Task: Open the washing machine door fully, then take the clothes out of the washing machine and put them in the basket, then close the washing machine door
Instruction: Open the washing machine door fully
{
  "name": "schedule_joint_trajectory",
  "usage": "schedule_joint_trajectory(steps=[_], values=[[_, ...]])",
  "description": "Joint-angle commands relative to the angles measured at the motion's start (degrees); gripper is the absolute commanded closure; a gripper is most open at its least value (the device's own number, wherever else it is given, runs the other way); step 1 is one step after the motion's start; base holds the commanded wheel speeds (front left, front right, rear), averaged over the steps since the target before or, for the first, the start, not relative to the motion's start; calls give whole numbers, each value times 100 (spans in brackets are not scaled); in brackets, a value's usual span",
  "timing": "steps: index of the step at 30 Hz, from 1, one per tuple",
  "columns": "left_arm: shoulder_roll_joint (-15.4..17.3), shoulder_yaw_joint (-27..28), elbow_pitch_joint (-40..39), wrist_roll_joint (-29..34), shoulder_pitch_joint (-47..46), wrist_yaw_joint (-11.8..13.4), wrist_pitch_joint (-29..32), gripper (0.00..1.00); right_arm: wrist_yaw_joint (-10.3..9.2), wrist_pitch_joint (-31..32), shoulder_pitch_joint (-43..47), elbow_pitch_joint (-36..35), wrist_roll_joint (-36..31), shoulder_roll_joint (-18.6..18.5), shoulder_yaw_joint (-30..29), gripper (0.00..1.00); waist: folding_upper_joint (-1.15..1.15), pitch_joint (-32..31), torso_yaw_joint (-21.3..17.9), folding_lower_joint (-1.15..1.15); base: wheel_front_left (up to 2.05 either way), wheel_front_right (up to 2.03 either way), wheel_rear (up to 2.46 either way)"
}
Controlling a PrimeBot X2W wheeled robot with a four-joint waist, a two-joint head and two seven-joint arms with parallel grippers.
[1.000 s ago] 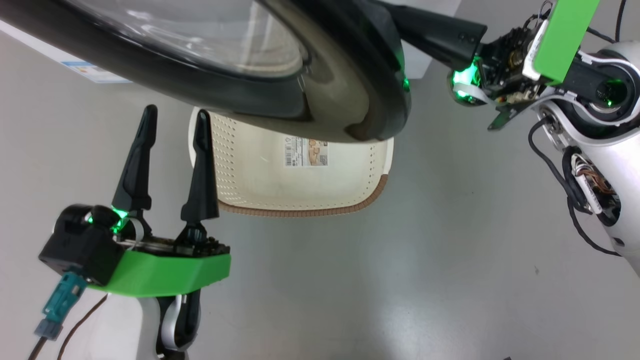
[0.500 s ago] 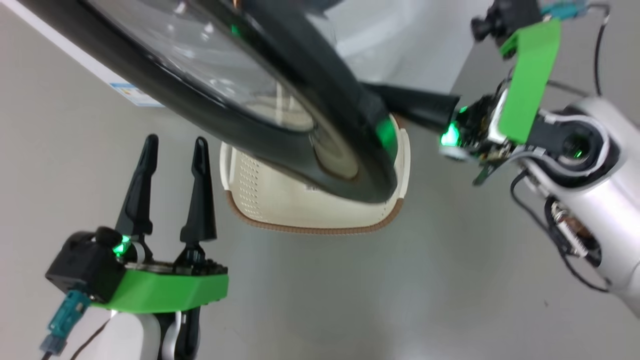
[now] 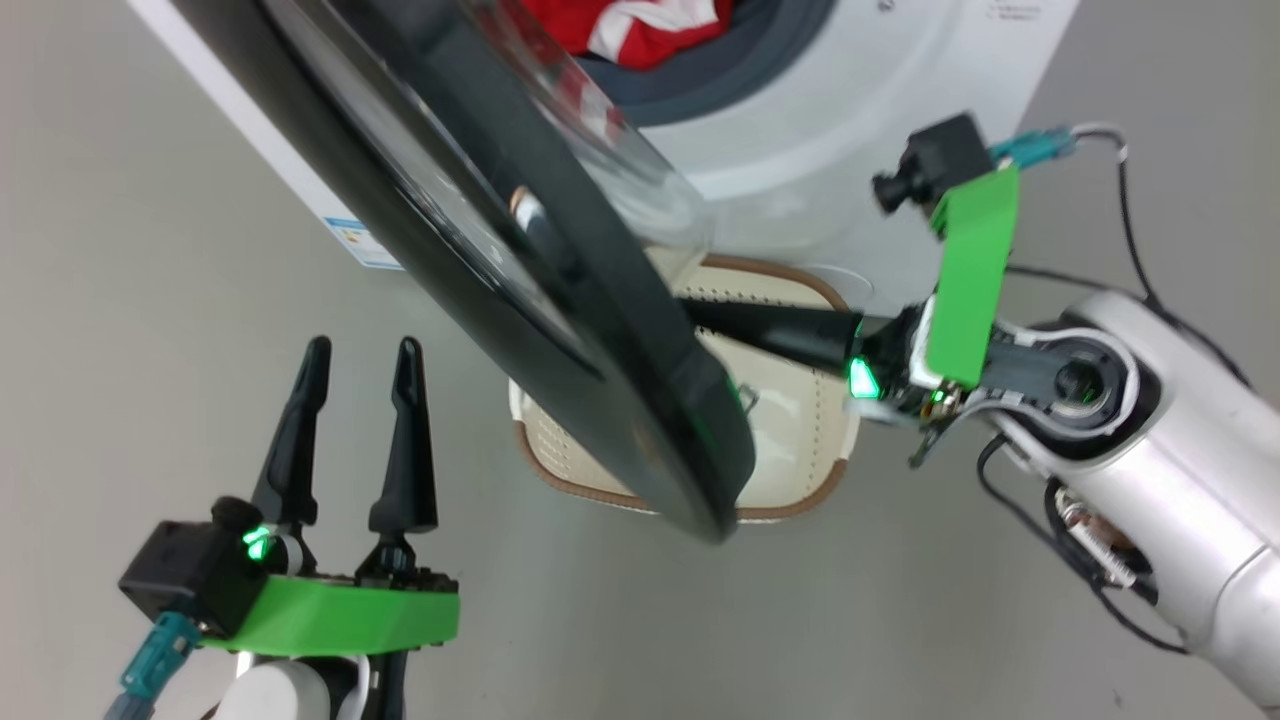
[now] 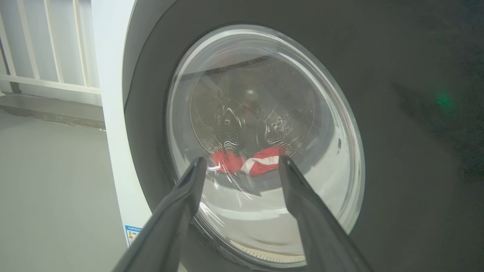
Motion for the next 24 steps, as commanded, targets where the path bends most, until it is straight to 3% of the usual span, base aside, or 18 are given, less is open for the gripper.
schedule_joint_trajectory(steps=[1,24], values=[[105,179,-90,-50,85,32,-28,0,41,-1,214,-120,-39,159,112,100,0,-216,208,0,0,0,0],[105,218,51,-70,529,39,-28,0,41,29,466,148,-40,540,693,100,0,-923,1118,0,0,0,0]])
